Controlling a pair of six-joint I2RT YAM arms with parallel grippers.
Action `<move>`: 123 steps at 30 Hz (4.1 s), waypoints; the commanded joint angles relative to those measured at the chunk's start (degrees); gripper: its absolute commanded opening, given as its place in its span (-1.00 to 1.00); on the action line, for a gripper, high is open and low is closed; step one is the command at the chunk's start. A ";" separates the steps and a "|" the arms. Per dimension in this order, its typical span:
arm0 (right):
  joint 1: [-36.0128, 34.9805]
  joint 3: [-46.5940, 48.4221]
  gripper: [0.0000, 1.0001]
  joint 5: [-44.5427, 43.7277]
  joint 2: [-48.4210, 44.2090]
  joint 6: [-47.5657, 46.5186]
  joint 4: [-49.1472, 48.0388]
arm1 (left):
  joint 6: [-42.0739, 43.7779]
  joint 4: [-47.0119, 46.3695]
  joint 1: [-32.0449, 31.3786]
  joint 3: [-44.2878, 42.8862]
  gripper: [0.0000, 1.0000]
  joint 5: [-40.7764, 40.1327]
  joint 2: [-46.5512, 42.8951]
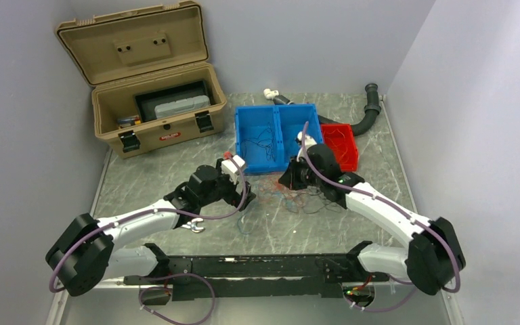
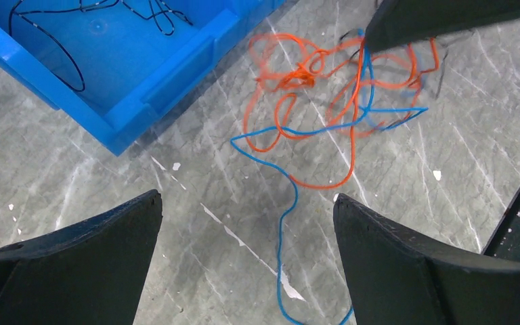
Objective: Untangle the cables
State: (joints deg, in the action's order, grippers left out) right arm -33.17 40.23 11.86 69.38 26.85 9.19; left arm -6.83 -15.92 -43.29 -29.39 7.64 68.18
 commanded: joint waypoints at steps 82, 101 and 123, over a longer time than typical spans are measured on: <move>7.64 30.51 -1.00 -4.92 -17.06 5.51 21.99 | 8.60 -16.29 -7.81 1.67 0.45 1.84 -5.99; 7.57 21.19 -1.00 6.73 -13.60 12.81 13.04 | 23.17 -13.69 -18.65 -6.40 0.72 -12.76 -6.18; 9.06 11.24 -1.00 -43.01 -23.73 15.38 26.54 | -12.02 17.25 2.09 -13.73 -1.00 -21.63 -19.16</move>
State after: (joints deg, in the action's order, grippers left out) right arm -25.21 53.95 -12.56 49.87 39.51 31.70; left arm -6.02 -8.73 -46.33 -42.02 -15.07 55.68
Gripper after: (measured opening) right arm 0.007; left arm 0.013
